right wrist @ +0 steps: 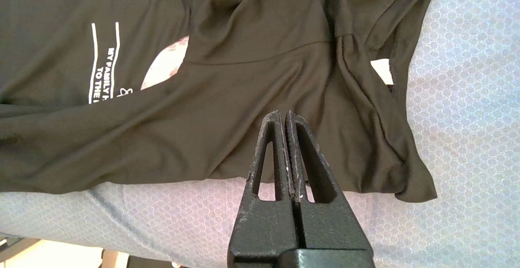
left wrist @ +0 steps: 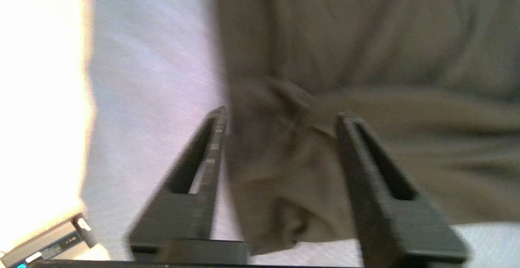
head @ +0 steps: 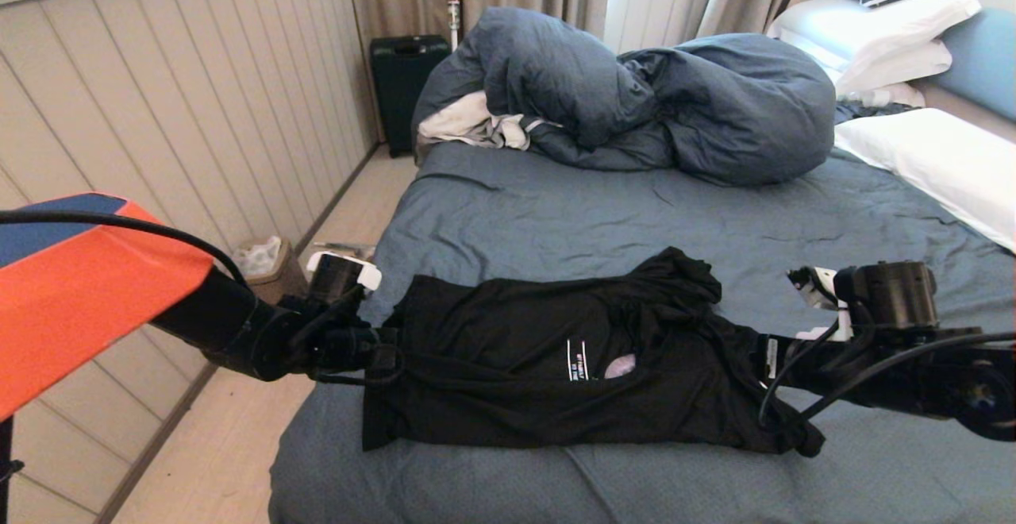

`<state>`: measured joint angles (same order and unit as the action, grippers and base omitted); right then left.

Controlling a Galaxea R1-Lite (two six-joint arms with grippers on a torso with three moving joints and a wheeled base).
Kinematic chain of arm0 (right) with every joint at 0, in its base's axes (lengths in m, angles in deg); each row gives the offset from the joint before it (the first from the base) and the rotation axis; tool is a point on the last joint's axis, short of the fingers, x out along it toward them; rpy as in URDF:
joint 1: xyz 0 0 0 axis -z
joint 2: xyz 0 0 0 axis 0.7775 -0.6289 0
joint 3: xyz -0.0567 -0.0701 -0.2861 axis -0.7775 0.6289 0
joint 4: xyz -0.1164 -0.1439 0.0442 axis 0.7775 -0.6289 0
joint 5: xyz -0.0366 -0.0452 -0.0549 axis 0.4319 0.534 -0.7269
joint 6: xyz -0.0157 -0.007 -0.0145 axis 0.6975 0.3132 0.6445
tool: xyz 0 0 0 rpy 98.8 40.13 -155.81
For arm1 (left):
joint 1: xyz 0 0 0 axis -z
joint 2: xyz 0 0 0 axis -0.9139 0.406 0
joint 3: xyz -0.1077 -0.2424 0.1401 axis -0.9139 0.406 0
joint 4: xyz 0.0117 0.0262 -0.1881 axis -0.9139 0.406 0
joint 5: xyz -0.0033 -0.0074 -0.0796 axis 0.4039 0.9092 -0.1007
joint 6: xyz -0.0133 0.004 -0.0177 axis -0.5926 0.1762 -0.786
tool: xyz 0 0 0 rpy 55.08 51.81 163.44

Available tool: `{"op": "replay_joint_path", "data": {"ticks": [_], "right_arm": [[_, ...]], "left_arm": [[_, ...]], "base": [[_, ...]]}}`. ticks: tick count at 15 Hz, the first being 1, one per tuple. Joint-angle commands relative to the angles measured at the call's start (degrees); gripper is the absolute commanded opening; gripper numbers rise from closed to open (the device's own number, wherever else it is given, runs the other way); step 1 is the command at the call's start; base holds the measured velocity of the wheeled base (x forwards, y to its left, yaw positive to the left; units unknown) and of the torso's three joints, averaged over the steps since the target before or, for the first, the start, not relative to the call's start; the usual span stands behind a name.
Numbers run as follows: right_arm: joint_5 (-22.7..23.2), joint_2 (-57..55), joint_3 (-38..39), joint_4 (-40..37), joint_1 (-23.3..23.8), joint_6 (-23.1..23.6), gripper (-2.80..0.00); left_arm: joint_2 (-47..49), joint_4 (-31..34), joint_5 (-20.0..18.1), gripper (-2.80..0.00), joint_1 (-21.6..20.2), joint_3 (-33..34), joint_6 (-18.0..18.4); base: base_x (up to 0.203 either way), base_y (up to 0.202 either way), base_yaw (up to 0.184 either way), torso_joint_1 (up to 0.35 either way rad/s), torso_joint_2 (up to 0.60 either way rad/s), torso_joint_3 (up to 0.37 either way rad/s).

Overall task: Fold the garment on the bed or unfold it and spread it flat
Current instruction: Fold the black T-shirt

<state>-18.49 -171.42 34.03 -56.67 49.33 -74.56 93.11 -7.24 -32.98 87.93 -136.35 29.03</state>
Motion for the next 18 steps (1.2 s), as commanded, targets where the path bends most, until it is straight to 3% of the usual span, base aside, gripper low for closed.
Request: {"op": "replay_joint_path", "data": {"ticks": [1, 4, 5, 9, 12, 15, 18], "right_arm": [[0.05, 0.02, 0.01, 0.14, -0.05, -0.08, -2.80], [0.14, 0.29, 0.27, 0.07, -0.32, -0.08, -2.80], [0.11, 0.16, 0.90, 0.14, -0.55, -0.02, -2.80], [0.62, -1.51, 1.60, 1.45, -2.72, 0.39, -2.80], [-1.52, -7.60, -1.93, 1.59, -10.52, -0.04, -2.80], [-4.42, -14.88, -8.04, 1.25, -16.47, 0.12, -2.80], [-5.06, -22.12, -17.17, 0.07, -22.84, 0.18, -2.80]], "left_arm": [[-4.67, -0.07, 0.08, 0.00, -2.03, 0.59, -0.11], [-8.50, -0.19, -0.17, 0.00, -1.36, 5.55, -0.12], [-8.80, -0.26, -0.03, -2.80, 1.17, 7.07, -0.12], [-10.71, -0.26, -0.17, -2.80, 9.44, 9.99, -0.33], [-3.95, -0.44, 0.15, -2.80, 13.60, 6.94, 0.03], [2.32, -0.71, 0.82, -2.80, 14.77, 2.30, 0.29], [5.71, -0.59, 0.91, -2.80, 12.66, -2.78, 0.16]], "base": [[0.000, 0.000, 0.000, 0.000, 0.00, 0.000], [0.000, 0.000, 0.000, 0.000, 0.00, 0.000], [0.000, 0.000, 0.000, 0.000, 0.00, 0.000], [0.000, 0.000, 0.000, 0.000, 0.00, 0.000], [0.000, 0.000, 0.000, 0.000, 0.00, 0.000], [0.000, 0.000, 0.000, 0.000, 0.00, 0.000], [0.000, 0.000, 0.000, 0.000, 0.00, 0.000]]}}
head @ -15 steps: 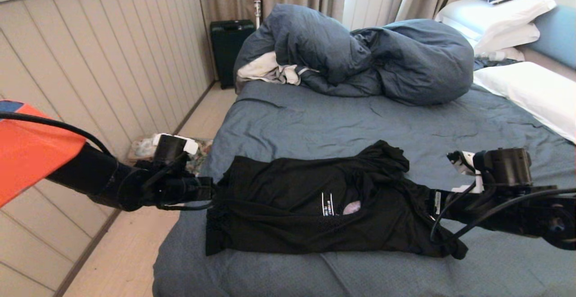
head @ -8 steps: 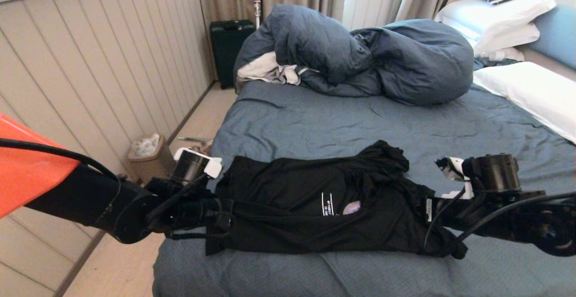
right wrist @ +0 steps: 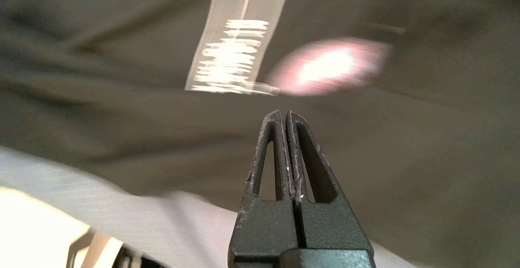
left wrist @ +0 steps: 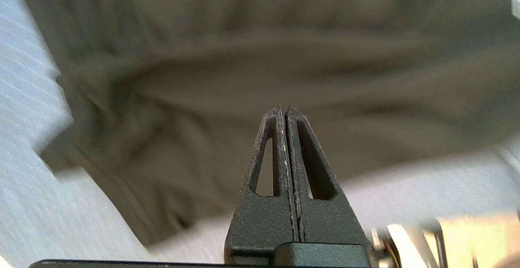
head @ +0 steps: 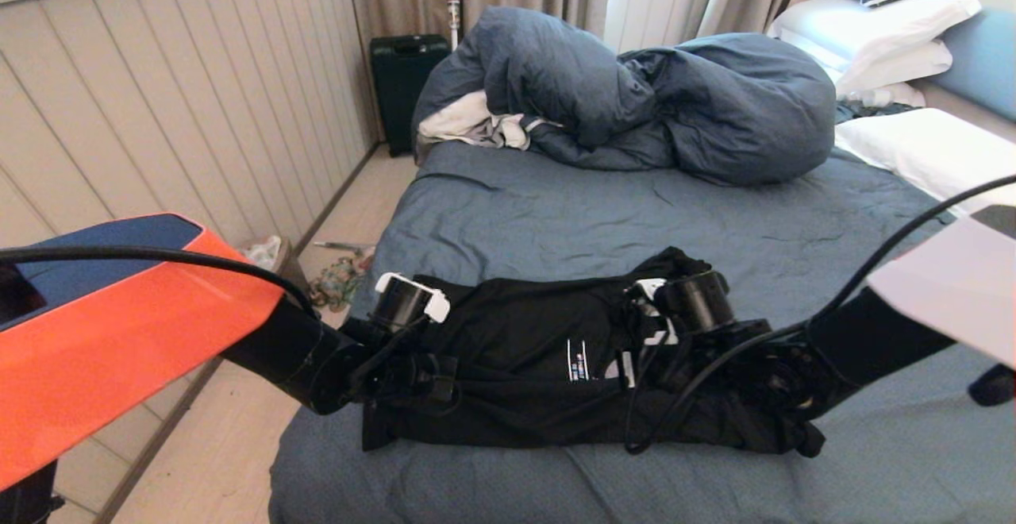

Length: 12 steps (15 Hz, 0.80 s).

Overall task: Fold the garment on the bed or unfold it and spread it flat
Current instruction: Fold the black T-shirt

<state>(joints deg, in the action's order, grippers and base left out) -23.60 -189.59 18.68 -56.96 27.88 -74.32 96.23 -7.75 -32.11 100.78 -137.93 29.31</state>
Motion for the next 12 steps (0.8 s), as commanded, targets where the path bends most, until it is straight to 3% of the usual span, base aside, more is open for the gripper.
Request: {"op": "replay_joint_path", "data": {"ticks": [1, 7, 12], "right_arm": [[-0.32, -5.95, -4.85, -0.71, -3.23, -0.14, -2.80], [-3.24, -14.97, -19.11, -7.33, -8.81, -0.36, -2.80], [-4.86, -16.65, -21.53, -8.01, -11.56, -0.61, -2.80]], "left_arm": [[3.86, 0.00, 0.13, -2.80, -0.19, -2.31, -0.13], [7.07, -0.30, 0.18, -2.80, 0.02, -3.71, -0.14], [3.41, -0.45, 0.11, -2.80, 1.61, -1.46, -0.68]], "base": [[0.000, 0.000, 0.000, 0.000, 0.00, 0.000], [0.000, 0.000, 0.000, 0.000, 0.00, 0.000], [0.000, 0.000, 0.000, 0.000, 0.00, 0.000]]}}
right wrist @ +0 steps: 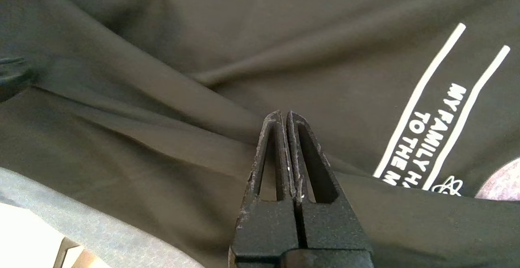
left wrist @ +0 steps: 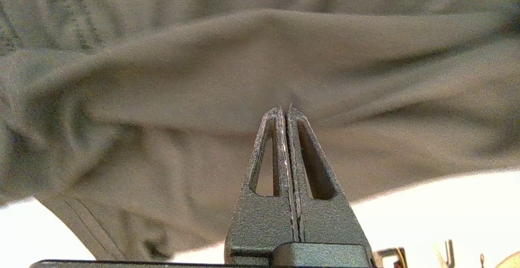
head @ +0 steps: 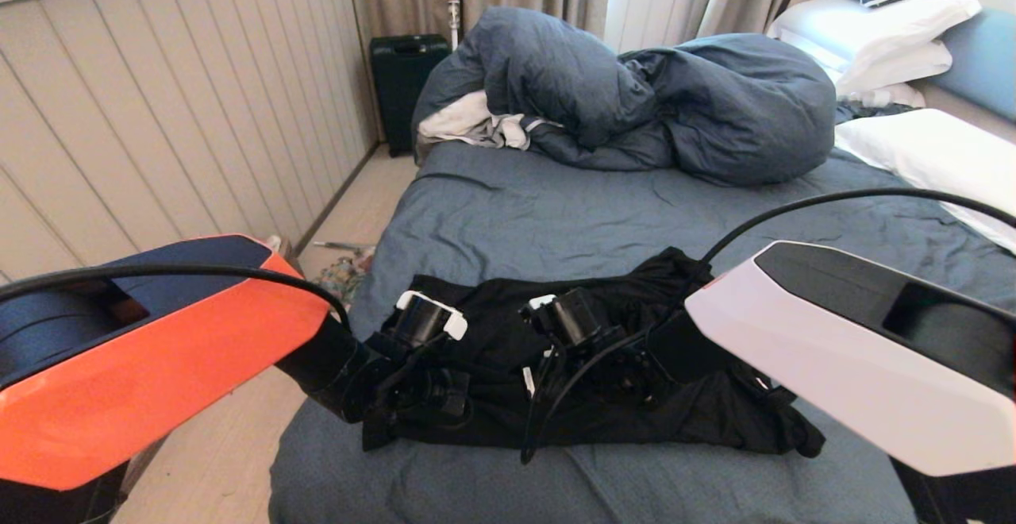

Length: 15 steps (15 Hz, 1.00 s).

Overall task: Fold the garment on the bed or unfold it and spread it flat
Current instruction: Fold the black T-shirt

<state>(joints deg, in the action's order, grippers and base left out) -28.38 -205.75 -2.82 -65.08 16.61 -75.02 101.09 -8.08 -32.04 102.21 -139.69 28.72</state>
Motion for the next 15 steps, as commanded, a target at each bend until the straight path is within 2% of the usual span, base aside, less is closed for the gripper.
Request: {"op": "replay_joint_path", "data": {"ticks": [1, 5, 9, 12, 15], "right_arm": [[-0.08, -0.40, 0.03, 0.10, -0.20, -0.40, -2.80], [0.20, 0.86, 0.37, -0.07, -0.27, -1.63, -2.80], [0.45, 1.02, 0.11, -0.77, -1.34, -2.16, -2.80], [0.45, 0.61, -0.59, -0.77, -2.05, -2.35, -2.80], [0.36, 0.96, -1.73, -1.03, -2.31, -2.35, -2.80]], "left_arm": [[-2.54, -0.14, 0.03, -2.80, 0.64, 0.87, -0.15], [-4.48, -0.14, 0.07, -2.80, 3.95, 3.73, -0.56], [-1.61, -0.76, 1.47, -2.80, 4.24, 4.57, -0.53], [1.27, -0.85, 2.19, -2.80, 2.59, 2.80, -0.16], [3.27, -0.63, 2.14, -2.80, -1.38, -1.26, -0.01]], "base": [[0.000, 0.000, 0.000, 0.000, 0.00, 0.000], [0.000, 0.000, 0.000, 0.000, 0.00, 0.000], [0.000, 0.000, 0.000, 0.000, 0.00, 0.000], [0.000, 0.000, 0.000, 0.000, 0.00, 0.000], [0.000, 0.000, 0.000, 0.000, 0.00, 0.000]]}}
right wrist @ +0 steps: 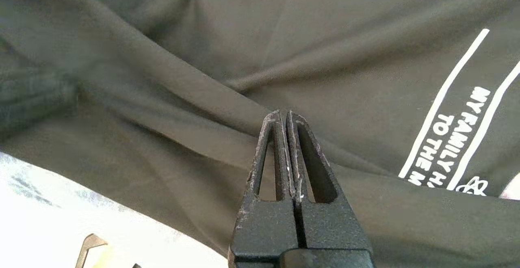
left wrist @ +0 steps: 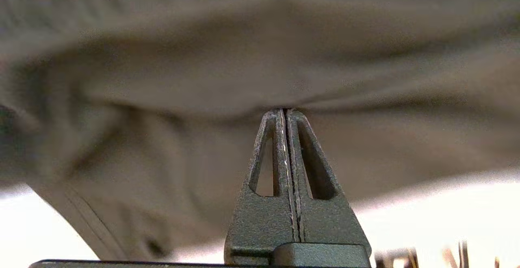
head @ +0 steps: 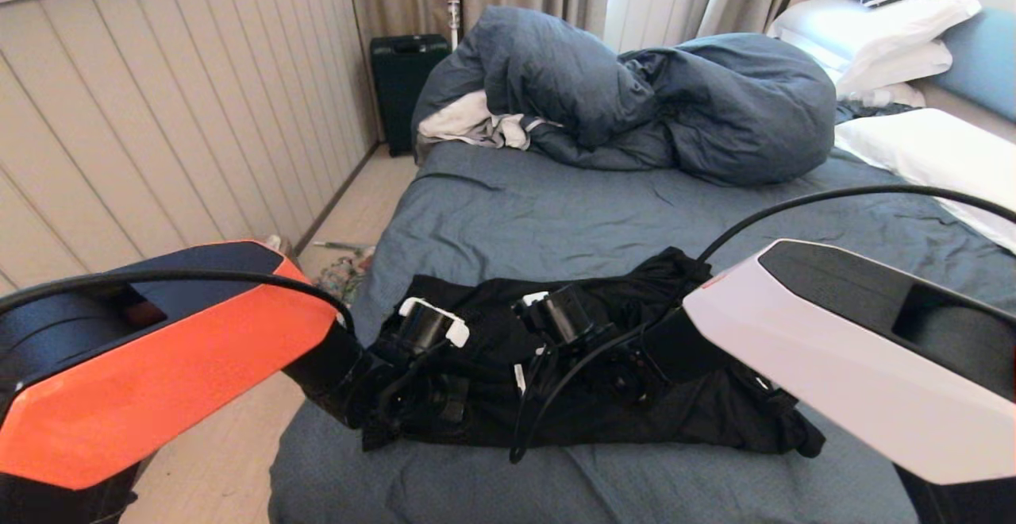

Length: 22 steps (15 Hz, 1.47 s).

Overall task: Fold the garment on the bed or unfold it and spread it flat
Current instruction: Fold the black T-shirt

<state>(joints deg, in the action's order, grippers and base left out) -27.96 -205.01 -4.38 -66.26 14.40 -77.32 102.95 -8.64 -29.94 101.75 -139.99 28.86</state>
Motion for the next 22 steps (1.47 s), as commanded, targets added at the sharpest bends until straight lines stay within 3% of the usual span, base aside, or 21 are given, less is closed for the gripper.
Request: {"op": "replay_joint_path", "data": {"ticks": [1, 5, 9, 12, 15, 19, 22], "right_arm": [[-0.06, 0.23, -0.42, 0.07, -0.02, -0.05, -2.80], [-0.14, -0.28, -0.78, 0.07, 0.25, -0.14, -2.80], [-0.14, 0.22, -0.78, 0.15, 0.42, -0.14, -2.80], [-0.29, 0.69, -0.62, 0.15, 0.57, -0.22, -2.80], [-0.32, 3.14, 1.71, 0.07, 1.37, -0.18, -2.80], [-0.27, 11.61, 8.14, 0.07, 7.68, -0.28, -2.80], [-0.17, 22.20, 18.80, 0.09, 16.10, -0.18, -2.80]], "left_arm": [[2.43, 0.03, 0.04, -2.80, -2.31, -2.49, -0.13], [3.58, -0.02, 0.04, -2.80, -4.86, -7.48, -0.83], [5.09, 0.14, 0.13, -2.80, -4.86, -10.87, -4.41], [4.55, 0.23, 3.24, -2.80, -4.86, -11.51, -6.60], [-2.46, 0.30, 4.35, -2.80, -4.62, -6.53, -7.29], [-14.82, 0.83, 3.61, -2.80, -2.80, 2.96, -7.10], [-18.60, 3.62, 3.45, -2.80, -2.95, 11.22, -7.20]], "base": [[0.000, 0.000, 0.000, 0.000, 0.00, 0.000], [0.000, 0.000, 0.000, 0.000, 0.00, 0.000], [0.000, 0.000, 0.000, 0.000, 0.00, 0.000], [0.000, 0.000, 0.000, 0.000, 0.00, 0.000], [0.000, 0.000, 0.000, 0.000, 0.00, 0.000], [0.000, 0.000, 0.000, 0.000, 0.00, 0.000], [0.000, 0.000, 0.000, 0.000, 0.00, 0.000]]}}
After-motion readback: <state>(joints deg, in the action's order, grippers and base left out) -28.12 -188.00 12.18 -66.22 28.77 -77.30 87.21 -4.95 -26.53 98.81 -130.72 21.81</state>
